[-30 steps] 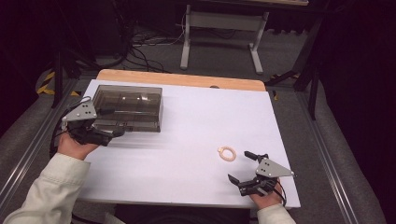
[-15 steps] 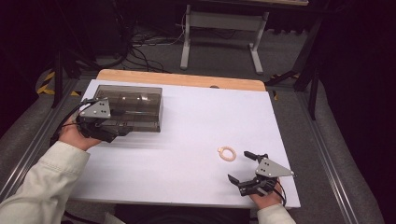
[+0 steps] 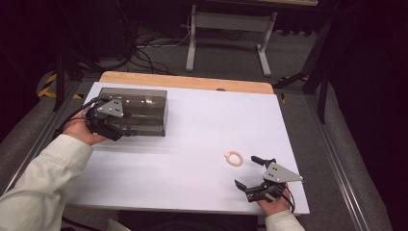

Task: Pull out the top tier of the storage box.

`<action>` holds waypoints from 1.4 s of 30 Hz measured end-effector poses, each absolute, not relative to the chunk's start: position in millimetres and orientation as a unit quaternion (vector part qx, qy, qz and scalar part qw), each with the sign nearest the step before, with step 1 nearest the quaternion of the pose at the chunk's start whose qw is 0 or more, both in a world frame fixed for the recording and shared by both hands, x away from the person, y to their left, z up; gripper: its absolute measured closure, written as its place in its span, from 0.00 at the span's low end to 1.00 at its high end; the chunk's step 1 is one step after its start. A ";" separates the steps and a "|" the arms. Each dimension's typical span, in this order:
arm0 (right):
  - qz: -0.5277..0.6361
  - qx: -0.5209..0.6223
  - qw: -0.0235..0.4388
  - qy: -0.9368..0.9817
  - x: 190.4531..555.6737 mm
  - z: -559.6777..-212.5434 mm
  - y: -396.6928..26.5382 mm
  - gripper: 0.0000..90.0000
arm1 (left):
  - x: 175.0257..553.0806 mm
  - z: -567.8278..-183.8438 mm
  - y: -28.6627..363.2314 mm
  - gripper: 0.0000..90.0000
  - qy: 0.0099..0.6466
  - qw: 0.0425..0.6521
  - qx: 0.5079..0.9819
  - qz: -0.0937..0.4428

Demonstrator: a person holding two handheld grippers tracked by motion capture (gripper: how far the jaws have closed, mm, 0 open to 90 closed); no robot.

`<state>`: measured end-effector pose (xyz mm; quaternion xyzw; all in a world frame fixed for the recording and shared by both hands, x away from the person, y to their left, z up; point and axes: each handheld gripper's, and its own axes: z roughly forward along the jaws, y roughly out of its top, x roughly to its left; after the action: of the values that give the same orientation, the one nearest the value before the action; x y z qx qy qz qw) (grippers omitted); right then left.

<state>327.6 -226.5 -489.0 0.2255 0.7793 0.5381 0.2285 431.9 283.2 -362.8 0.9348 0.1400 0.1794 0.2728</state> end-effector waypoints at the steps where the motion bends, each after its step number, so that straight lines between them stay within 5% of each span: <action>1: 0.538 0.226 0.228 0.779 327.6 -489.0 -226.4 0.00 | 432.4 -363.1 282.5 0.41 0.140 0.269 0.936 0.179; 34: 0.540 0.224 0.226 0.779 328.1 -489.3 -226.3 0.00 | 448.7 -383.9 269.8 0.75 0.111 0.134 0.966 0.192; 42: 0.537 0.225 0.226 0.781 327.8 -489.0 -226.5 0.00 | 447.9 -384.0 269.0 0.76 0.105 0.133 0.966 0.194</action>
<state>327.8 -226.5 -489.0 0.2245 0.7809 0.5374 0.2260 447.9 269.0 -384.0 0.9662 0.1054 0.1943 0.1327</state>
